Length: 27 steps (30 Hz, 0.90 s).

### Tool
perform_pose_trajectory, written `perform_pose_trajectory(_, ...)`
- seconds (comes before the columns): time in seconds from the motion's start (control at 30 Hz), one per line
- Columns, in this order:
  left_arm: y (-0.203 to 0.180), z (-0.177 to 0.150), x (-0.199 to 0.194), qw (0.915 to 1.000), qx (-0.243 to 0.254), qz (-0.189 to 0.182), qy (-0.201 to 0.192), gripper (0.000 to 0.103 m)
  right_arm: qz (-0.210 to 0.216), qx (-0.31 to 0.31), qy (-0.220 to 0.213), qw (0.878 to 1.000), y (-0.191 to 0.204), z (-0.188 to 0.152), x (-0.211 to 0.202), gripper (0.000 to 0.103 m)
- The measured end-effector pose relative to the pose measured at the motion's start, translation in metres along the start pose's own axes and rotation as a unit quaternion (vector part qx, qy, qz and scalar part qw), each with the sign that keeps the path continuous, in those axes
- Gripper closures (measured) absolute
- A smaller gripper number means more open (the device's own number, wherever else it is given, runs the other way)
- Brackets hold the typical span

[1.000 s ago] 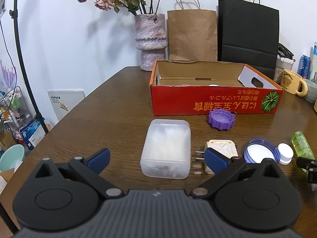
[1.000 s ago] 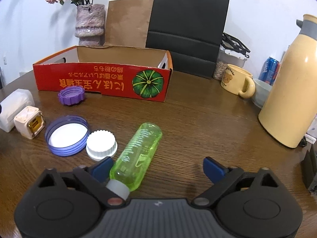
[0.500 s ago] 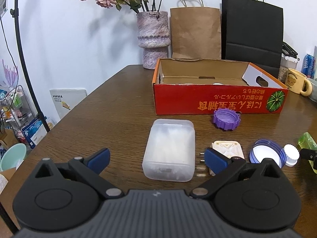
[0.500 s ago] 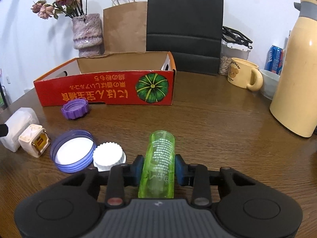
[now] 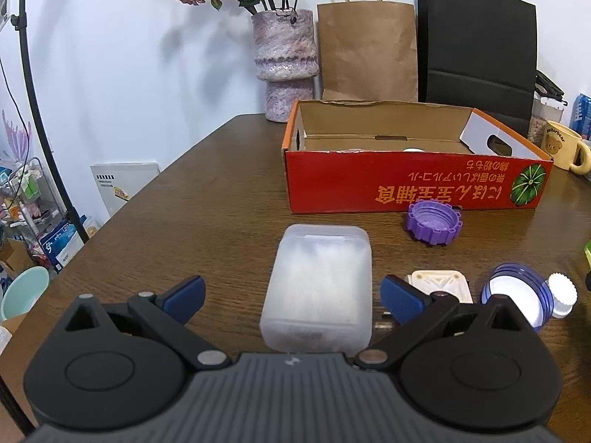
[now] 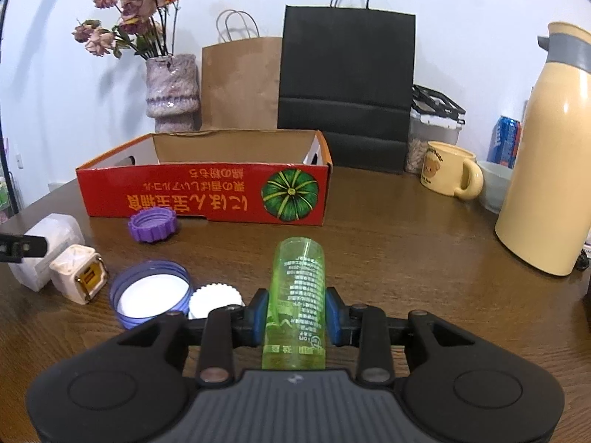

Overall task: Organize rigid objects
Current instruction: 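Grasp the translucent white plastic container with the left gripper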

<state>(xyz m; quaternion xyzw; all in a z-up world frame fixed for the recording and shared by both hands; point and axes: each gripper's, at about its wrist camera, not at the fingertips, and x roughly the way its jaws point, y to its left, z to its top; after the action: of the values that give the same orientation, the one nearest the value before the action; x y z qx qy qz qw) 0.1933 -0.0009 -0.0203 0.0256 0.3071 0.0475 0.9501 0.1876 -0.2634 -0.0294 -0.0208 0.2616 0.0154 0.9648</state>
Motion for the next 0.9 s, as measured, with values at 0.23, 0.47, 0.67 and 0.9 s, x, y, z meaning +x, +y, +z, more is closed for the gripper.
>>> perform_pose_trajectory(0.23, -0.005, 0.000, 0.015, 1.0000, 0.001, 0.000, 0.003, 0.000, 0.002, -0.007, -0.011, 1.000, 0.005, 0.000, -0.004, 0.072)
perform_pose_trajectory(0.47, -0.005, -0.002, 0.021, 1.0000, -0.003, -0.006, -0.001, 0.000, -0.001, -0.006, -0.015, 1.000, 0.006, -0.001, -0.006, 0.072)
perform_pose_trajectory(0.67, -0.005, -0.003, 0.024, 1.0000, -0.004, -0.003, 0.003, 0.000, -0.001, -0.005, -0.016, 1.000, 0.007, -0.001, -0.006, 0.072)
perform_pose_trajectory(0.9, -0.002, -0.003, 0.026, 1.0000, -0.007, 0.000, 0.005, 0.003, -0.002, -0.005, -0.017, 1.000, 0.007, -0.001, -0.007, 0.072)
